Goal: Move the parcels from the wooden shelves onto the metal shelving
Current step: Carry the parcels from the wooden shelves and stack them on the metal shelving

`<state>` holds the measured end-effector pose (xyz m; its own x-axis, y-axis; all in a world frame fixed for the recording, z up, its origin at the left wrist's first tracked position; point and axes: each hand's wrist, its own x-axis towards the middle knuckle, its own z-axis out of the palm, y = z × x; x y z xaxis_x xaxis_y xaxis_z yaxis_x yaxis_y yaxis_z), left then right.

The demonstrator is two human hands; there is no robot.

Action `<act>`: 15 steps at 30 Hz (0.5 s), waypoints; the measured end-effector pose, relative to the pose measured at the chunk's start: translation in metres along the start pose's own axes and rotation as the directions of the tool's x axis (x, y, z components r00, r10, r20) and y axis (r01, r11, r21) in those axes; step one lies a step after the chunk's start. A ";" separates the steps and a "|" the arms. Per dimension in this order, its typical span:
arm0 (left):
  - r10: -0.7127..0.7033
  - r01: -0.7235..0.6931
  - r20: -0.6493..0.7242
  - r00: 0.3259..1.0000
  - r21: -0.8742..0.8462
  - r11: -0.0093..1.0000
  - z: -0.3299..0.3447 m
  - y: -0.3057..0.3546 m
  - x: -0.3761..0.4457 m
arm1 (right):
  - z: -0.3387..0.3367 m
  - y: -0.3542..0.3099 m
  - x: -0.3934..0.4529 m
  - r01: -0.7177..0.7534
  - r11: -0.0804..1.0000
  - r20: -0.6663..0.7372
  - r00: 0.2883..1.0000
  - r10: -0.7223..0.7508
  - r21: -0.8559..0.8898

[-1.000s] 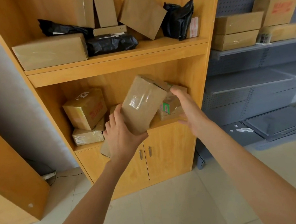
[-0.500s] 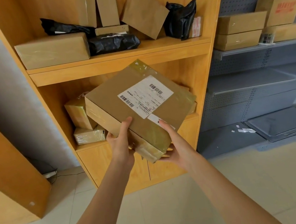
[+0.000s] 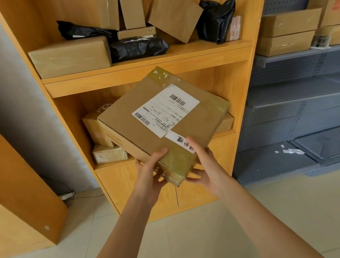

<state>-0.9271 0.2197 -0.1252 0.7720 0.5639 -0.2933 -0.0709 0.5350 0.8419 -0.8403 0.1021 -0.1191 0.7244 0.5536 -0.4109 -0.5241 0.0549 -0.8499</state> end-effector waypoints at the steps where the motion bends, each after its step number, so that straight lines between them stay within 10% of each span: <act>1: 0.001 -0.001 0.015 1.000 0.013 1.000 -0.005 0.004 0.001 | -0.004 -0.005 0.001 0.014 0.999 -0.031 0.999 -0.015 -0.031; 6: -0.009 -0.006 0.086 0.996 0.179 0.984 -0.039 0.046 0.010 | -0.041 -0.044 0.015 0.098 0.992 -0.255 0.960 -0.114 -0.074; 15: -0.050 -0.001 0.144 0.988 0.336 0.942 -0.047 0.097 0.014 | -0.055 -0.054 0.005 0.070 0.996 0.150 0.987 -0.061 -0.057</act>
<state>-0.9531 0.3088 -0.0687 0.8574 0.4401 -0.2667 0.1444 0.2917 0.9456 -0.7838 0.0568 -0.0935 0.6793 0.6678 -0.3042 -0.4458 0.0464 -0.8939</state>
